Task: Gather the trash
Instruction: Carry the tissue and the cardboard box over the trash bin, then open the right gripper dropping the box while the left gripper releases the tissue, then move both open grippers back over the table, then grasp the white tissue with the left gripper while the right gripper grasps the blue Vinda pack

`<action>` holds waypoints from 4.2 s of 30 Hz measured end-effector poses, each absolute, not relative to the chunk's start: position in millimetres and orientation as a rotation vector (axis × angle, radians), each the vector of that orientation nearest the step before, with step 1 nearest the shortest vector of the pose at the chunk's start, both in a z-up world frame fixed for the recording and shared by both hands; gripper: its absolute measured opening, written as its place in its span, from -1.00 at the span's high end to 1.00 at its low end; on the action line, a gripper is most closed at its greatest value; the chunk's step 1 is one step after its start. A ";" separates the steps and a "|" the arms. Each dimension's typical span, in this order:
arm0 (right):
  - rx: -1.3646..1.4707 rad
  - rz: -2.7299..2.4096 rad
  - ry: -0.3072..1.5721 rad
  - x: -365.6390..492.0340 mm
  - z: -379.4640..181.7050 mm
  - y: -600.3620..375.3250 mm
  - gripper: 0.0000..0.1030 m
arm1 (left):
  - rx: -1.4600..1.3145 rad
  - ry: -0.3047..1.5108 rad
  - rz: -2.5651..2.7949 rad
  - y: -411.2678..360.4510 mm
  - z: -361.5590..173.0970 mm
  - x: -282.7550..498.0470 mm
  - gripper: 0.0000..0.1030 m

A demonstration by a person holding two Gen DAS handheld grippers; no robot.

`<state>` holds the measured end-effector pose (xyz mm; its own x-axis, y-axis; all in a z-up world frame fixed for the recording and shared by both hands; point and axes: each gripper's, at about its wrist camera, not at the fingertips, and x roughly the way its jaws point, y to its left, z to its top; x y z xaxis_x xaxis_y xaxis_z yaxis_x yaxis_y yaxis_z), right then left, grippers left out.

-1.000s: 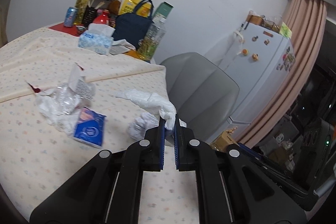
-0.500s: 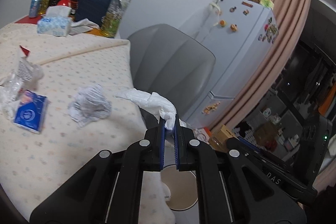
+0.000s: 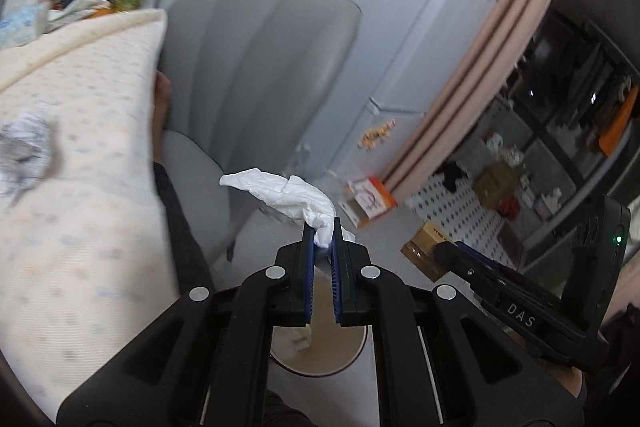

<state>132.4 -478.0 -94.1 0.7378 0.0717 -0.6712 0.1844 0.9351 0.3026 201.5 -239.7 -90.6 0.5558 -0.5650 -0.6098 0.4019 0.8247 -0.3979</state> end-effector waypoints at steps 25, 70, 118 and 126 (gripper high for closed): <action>0.549 -0.293 0.817 108.3 -174.5 -583.9 -0.29 | -0.059 1.074 -0.705 -358.7 -184.2 214.2 0.85; 0.351 -0.162 0.544 111.4 -11.1 -386.0 -0.85 | -0.406 0.605 -0.524 -128.5 -39.1 166.6 -0.89; 0.136 0.353 0.758 161.5 -42.0 -147.3 -0.57 | -0.438 0.614 -0.108 135.5 -67.3 126.9 -0.89; 0.117 0.377 0.793 173.1 -45.9 -132.2 -0.50 | -0.457 0.677 -0.100 149.3 -83.8 142.8 -0.72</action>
<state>173.1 -132.2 -45.9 0.6387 0.3734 -0.6728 -0.2863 0.9269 0.2427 142.8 149.3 -83.8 0.7786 -0.2355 -0.5816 -0.0570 0.8965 -0.4394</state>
